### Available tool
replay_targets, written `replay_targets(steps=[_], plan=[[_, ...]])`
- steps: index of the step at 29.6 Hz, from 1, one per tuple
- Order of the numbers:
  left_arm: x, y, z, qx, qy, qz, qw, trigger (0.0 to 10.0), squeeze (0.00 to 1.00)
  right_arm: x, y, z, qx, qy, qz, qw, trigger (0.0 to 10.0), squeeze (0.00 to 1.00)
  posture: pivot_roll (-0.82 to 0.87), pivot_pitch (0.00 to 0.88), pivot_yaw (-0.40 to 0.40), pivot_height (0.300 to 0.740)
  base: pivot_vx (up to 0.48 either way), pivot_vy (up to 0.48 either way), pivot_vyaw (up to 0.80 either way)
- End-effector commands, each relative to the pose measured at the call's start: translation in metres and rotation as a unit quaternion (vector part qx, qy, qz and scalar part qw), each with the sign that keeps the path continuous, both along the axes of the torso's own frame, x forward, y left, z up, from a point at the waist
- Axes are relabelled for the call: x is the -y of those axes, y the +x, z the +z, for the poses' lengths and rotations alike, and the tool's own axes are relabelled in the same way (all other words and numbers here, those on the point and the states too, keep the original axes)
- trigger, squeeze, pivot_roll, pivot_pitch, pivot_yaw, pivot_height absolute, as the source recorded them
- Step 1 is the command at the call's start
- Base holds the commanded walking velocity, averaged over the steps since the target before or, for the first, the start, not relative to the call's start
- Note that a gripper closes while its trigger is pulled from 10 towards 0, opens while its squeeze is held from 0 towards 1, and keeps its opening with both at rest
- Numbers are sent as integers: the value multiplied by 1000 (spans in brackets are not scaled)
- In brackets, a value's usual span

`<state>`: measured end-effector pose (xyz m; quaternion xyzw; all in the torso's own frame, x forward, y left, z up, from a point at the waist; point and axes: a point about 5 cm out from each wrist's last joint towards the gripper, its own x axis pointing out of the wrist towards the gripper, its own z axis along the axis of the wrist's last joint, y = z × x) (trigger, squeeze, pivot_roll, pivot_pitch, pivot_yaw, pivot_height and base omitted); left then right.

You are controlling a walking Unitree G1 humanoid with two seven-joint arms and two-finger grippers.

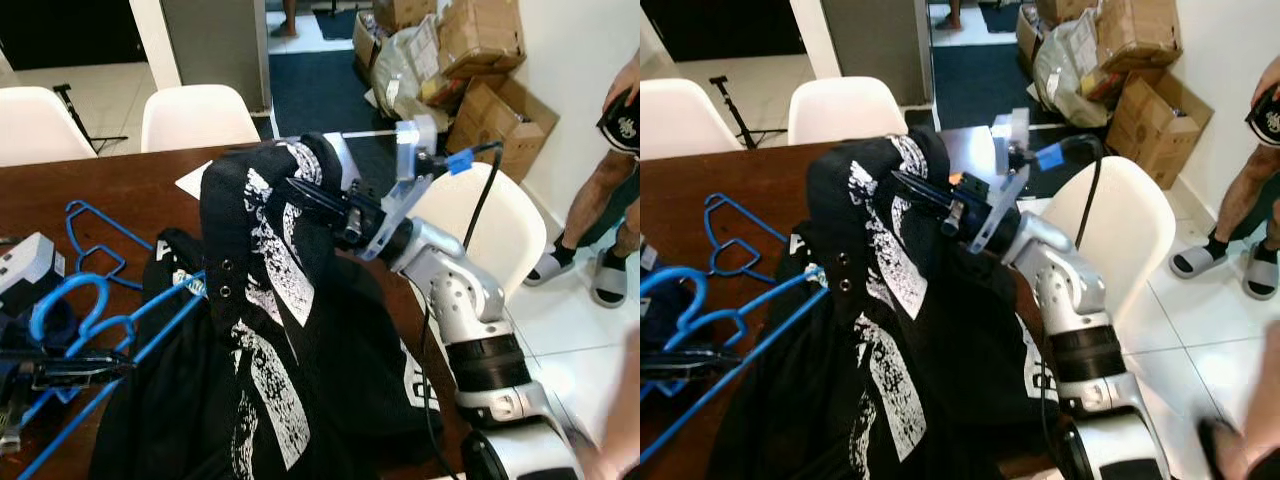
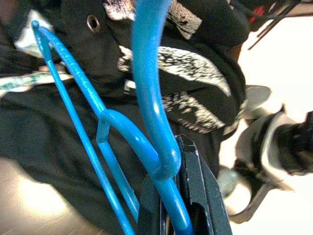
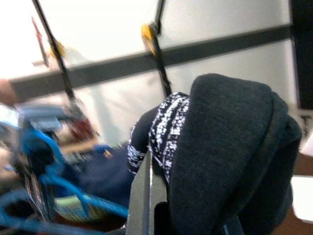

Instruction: Hang hanger

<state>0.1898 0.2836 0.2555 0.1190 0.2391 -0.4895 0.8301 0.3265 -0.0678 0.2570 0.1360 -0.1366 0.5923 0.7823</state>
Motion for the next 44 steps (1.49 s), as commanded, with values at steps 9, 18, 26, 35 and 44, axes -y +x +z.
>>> replay_targets(steps=[9, 18, 26, 35, 44], plan=[[-61, 10, 95, 219, 155, 179, 947, 10000, 0, -11, 1, -27, 0, -108, -31, 994, 0, 0, 152, 120, 14, 740, 0, 0, 0], [-83, 8, 157, 344, 264, 320, 843, 10000, 0, -43, -23, -50, -5, -180, 40, 983, 5176, 0, 149, 110, 6, 740, 0, 0, 0], [-1, 40, 106, 355, -22, 121, 927, 10000, 0, -66, -52, -53, -26, -135, 131, 982, 10000, 1000, 129, 101, 11, 740, 0, 0, 0], [16, 60, 81, 340, -157, 110, 921, 10000, 0, -29, -54, -14, -35, -2, 198, 980, 10000, 1000, 108, 106, 11, 740, 0, 0, 0], [6, 40, 75, 302, -220, 52, 926, 10000, 0, 5, -46, 11, -33, 99, 189, 976, 10000, 1000, 101, 117, 13, 740, 0, 0, 0]])
